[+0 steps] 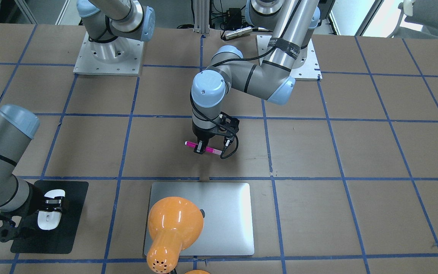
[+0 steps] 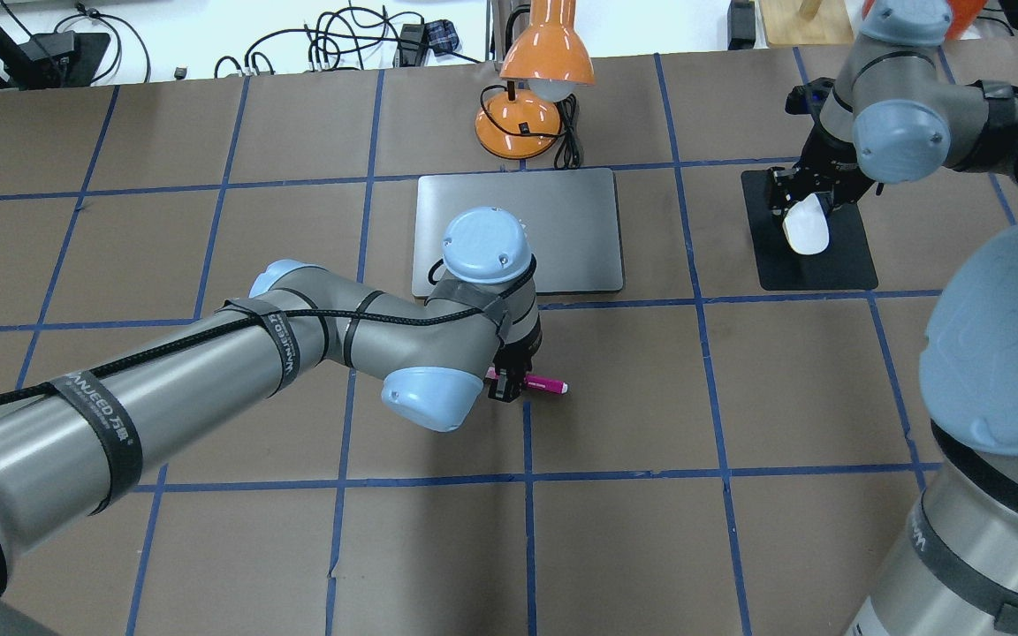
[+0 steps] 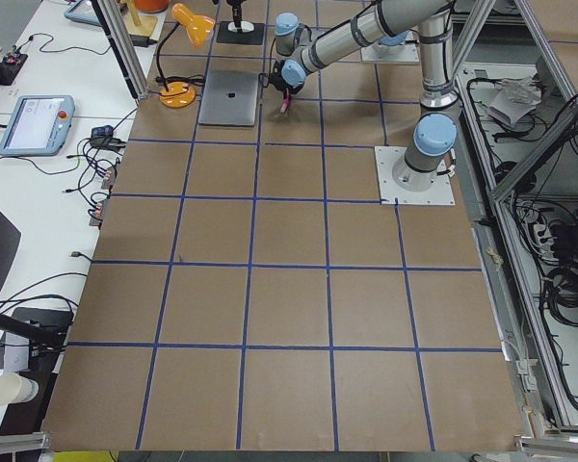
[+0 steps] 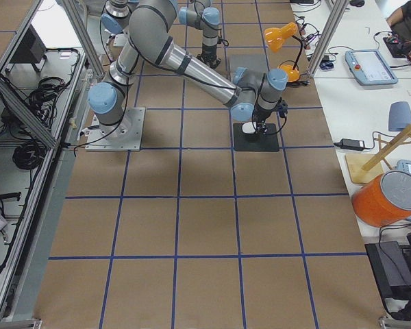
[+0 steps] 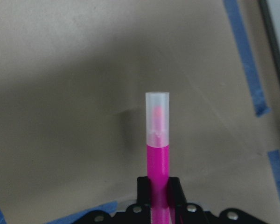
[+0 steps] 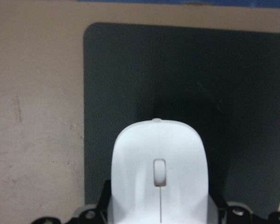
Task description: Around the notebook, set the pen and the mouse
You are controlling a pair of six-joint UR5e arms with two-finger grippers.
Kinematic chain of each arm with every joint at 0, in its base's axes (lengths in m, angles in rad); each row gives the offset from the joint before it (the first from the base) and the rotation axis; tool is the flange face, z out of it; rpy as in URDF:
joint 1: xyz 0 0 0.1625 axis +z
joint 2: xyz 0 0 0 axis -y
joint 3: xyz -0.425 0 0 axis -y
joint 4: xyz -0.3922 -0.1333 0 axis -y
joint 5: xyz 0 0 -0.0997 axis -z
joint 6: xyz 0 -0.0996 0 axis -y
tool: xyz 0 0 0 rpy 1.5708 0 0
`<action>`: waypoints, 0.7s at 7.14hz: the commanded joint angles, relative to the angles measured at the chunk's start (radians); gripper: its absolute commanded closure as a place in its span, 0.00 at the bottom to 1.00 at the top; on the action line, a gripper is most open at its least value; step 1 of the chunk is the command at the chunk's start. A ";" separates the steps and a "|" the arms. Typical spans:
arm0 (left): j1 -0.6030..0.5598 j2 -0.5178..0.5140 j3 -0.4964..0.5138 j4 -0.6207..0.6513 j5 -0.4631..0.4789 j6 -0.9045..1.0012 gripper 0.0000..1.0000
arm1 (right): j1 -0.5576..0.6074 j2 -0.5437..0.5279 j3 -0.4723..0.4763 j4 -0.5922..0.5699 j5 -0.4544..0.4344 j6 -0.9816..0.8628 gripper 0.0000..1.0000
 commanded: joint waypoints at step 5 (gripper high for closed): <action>0.255 0.301 0.042 -0.324 0.011 1.140 0.00 | 0.005 -0.001 -0.068 0.094 -0.001 0.018 0.00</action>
